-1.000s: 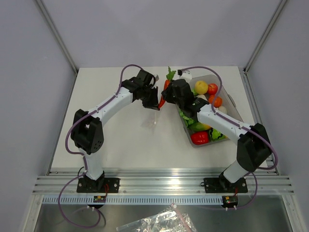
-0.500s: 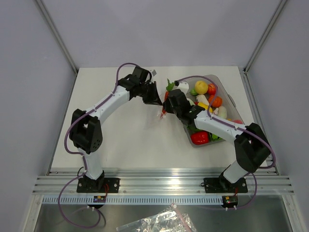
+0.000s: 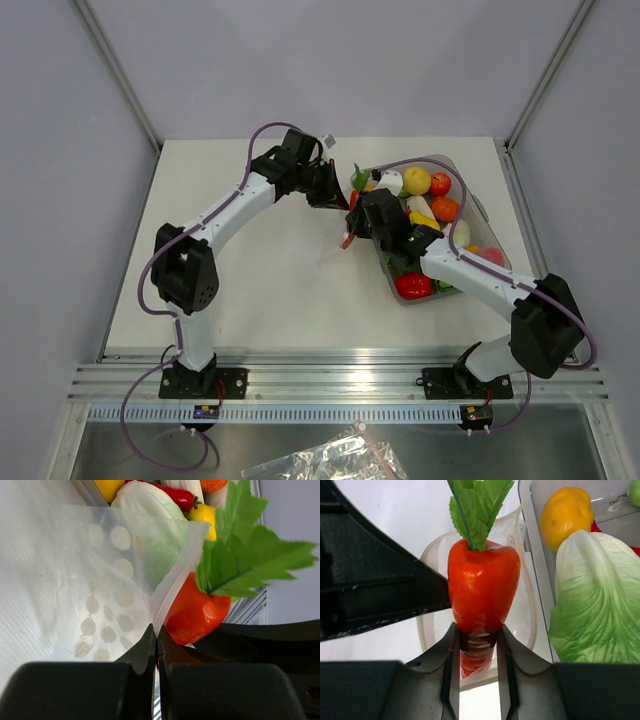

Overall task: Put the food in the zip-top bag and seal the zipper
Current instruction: Place the fake vegetable in the zipper food storage bag, then adjust the fake vegetable in the zipper food storage bag.

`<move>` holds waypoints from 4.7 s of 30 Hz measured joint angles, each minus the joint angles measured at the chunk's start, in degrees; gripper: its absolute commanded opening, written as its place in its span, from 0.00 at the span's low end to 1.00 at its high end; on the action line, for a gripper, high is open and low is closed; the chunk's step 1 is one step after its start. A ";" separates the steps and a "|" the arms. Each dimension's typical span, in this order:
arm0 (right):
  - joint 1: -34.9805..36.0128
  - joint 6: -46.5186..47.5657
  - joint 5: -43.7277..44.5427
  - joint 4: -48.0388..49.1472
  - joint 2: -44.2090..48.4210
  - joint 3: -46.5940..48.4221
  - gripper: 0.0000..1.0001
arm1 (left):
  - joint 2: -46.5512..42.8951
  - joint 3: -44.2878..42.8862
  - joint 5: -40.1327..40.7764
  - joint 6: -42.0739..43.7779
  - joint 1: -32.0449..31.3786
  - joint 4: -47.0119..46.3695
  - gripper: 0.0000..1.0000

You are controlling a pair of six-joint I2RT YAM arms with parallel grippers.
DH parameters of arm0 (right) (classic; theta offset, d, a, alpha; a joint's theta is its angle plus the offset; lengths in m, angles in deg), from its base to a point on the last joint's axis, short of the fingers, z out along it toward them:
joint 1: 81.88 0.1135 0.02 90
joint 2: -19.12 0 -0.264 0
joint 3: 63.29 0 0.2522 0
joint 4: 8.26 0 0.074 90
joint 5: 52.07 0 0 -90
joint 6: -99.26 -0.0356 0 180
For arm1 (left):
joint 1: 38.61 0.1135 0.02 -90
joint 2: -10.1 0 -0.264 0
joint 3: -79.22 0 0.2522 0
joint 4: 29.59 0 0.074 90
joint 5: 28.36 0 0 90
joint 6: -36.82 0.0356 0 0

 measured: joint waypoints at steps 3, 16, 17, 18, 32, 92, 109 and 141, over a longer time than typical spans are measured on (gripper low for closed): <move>0.02 0.61 -0.61 -0.09 0.72 -0.26 0.56 | 0.68 -0.22 -0.59 -0.17 0.17 -0.68 0.00; -0.07 2.58 -0.83 -3.65 7.08 -0.22 0.55 | 2.16 -0.90 -2.97 0.11 0.15 -1.05 0.00; -0.26 2.51 -0.85 -3.80 7.78 -0.15 0.54 | 2.16 -0.90 -3.10 0.11 0.15 -1.05 0.00; -0.59 2.34 -0.85 -4.11 8.28 0.02 0.53 | 2.16 -0.90 -3.19 0.11 0.15 -1.07 0.00; -9.20 -2.91 -10.38 -8.70 6.71 0.87 0.53 | 2.16 -0.90 -3.91 0.33 0.17 -1.20 0.00; -8.52 2.62 -14.38 -23.26 -15.85 20.06 0.55 | -1.79 8.55 -8.79 1.38 1.09 -6.45 0.00; -10.38 2.97 -16.74 -22.03 -15.89 24.90 0.56 | -4.66 9.88 -10.32 1.36 1.92 -6.73 0.00; -10.27 4.96 -21.09 -21.81 -20.63 22.43 0.15 | -6.73 9.99 -4.37 5.49 5.77 3.65 0.00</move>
